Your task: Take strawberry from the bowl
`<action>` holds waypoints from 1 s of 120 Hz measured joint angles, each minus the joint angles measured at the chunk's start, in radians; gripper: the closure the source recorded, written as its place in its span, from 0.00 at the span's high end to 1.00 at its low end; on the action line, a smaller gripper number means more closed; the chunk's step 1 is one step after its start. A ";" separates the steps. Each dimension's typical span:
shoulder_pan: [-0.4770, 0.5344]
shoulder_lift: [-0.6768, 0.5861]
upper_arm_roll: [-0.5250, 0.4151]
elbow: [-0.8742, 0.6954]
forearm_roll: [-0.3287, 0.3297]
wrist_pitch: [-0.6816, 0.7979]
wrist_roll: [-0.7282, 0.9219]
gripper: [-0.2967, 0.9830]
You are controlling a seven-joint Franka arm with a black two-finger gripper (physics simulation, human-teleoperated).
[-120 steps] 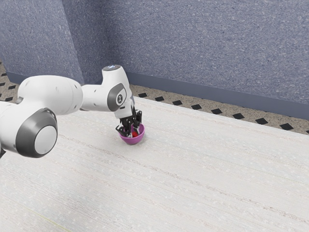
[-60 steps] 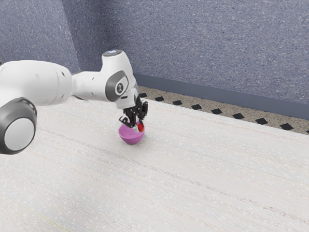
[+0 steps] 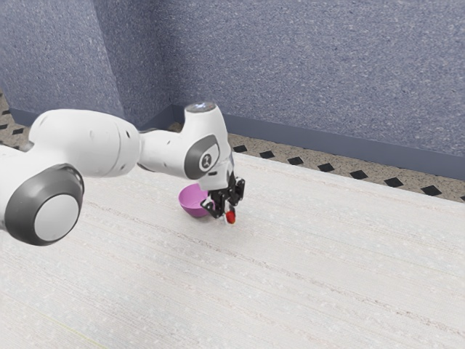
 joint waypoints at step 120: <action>0.102 -0.789 -0.008 -0.063 0.168 -0.780 -0.913 0.76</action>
